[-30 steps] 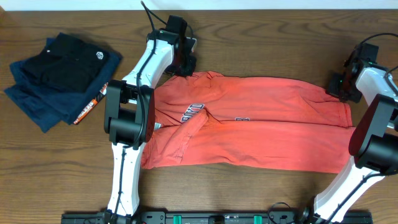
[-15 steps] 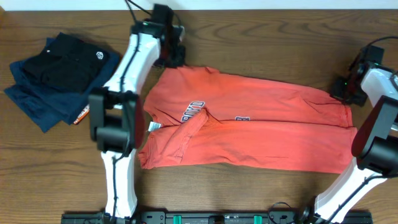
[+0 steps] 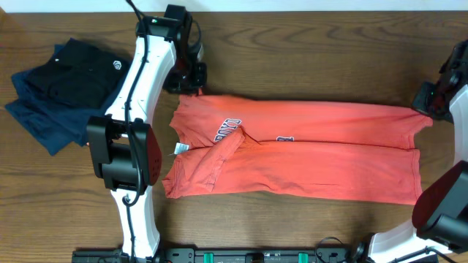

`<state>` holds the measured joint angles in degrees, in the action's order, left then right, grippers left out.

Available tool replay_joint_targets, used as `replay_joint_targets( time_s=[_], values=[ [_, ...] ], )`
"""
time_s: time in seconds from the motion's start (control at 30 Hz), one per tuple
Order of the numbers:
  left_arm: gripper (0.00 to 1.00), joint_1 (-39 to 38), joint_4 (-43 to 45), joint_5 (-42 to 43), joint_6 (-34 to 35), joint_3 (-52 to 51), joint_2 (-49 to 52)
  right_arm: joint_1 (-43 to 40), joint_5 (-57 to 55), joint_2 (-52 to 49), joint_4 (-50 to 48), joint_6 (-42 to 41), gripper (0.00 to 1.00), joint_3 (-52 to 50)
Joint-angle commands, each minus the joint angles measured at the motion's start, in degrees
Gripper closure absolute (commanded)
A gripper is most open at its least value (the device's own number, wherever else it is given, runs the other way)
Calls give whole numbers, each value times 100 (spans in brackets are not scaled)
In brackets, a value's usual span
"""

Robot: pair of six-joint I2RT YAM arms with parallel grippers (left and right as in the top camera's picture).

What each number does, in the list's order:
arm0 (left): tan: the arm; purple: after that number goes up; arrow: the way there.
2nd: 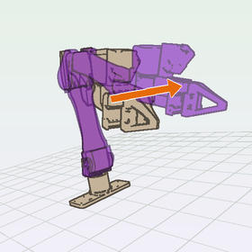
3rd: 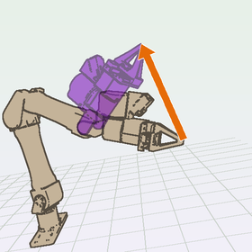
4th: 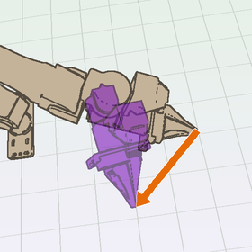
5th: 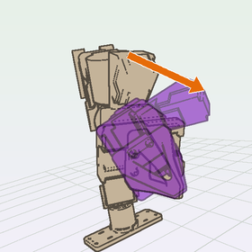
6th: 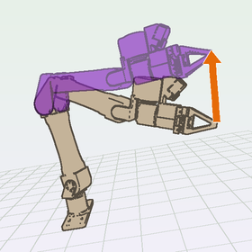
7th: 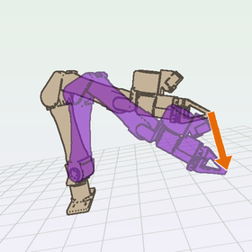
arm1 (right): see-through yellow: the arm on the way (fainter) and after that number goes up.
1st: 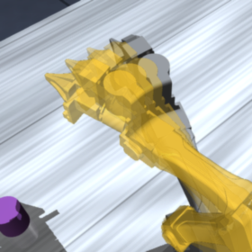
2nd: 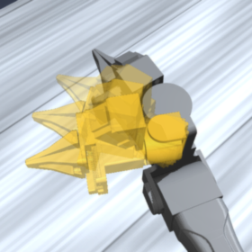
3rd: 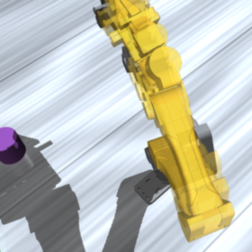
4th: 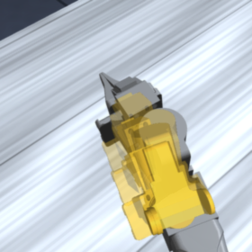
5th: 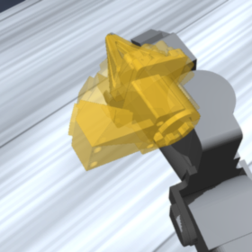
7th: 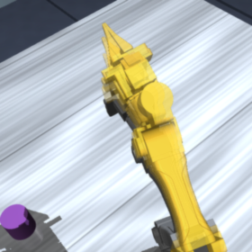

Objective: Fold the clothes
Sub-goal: 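Fold the top half down over the bottom half with both grippers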

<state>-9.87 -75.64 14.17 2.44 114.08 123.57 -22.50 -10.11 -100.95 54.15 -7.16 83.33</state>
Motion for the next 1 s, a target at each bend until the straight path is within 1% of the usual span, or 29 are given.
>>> replay_joint_targets(
  time_s=[0.0, 0.13, 0.23, 0.33, 0.6, 0.77, 0.97],
  values=[
    [94, 155, -361, -76, 116, 55, -219, -44, -258, 175, 225, 37, 99, 68],
    [94, 221, -789, -72, 162, 55, -219, -44, -262, 146, 715, 37, 99, 57],
    [94, 212, -1019, -70, 240, 55, -219, -44, -498, 146, 962, 35, 99, 33],
    [94, 203, -1268, -48, 238, 52, -223, -48, -774, 146, 1130, 35, 99, 28],
    [94, 175, -1716, -48, 234, 44, -317, -48, -791, 146, 1329, 37, 99, -44],
    [94, 85, -1727, -50, 214, -315, -507, -48, -977, 146, 1331, 35, 99, -282],
    [94, -17, -1399, -50, 219, -1207, -1016, -79, -1412, 146, 1357, -96, 96, -409]
  ],
)
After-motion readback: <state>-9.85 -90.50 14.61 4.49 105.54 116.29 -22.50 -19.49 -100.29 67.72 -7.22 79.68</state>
